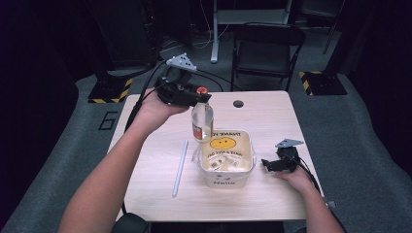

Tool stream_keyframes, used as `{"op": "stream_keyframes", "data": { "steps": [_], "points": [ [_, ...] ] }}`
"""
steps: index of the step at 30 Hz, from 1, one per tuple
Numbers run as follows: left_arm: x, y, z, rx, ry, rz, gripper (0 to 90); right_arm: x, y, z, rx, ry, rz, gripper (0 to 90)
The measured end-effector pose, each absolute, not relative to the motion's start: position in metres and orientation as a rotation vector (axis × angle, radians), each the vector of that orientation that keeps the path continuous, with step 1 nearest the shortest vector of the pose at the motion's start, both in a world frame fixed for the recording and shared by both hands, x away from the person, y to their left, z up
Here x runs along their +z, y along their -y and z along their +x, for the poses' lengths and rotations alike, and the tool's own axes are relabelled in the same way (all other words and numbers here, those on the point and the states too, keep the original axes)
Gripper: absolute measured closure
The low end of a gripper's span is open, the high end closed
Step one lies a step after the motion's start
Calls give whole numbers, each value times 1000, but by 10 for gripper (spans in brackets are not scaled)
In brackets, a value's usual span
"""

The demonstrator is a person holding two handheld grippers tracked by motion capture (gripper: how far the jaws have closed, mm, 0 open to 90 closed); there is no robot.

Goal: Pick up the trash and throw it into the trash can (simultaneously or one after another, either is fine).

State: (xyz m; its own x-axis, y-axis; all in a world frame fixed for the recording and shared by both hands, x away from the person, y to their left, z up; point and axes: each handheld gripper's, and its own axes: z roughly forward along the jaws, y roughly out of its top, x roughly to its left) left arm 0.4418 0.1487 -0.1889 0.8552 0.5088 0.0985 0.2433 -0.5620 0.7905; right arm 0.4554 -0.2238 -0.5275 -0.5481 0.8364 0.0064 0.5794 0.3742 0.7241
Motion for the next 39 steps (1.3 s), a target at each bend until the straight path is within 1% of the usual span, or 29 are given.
{"op": "stream_keyframes", "data": {
  "steps": [15,39],
  "points": [
    [-203,-124,447,367,-505,2222,624,-528,224,456,982,-2283,1224,62],
    [-242,-109,455,314,-523,2266,625,-528,224,456,986,-2285,1223,62]
  ]
}}
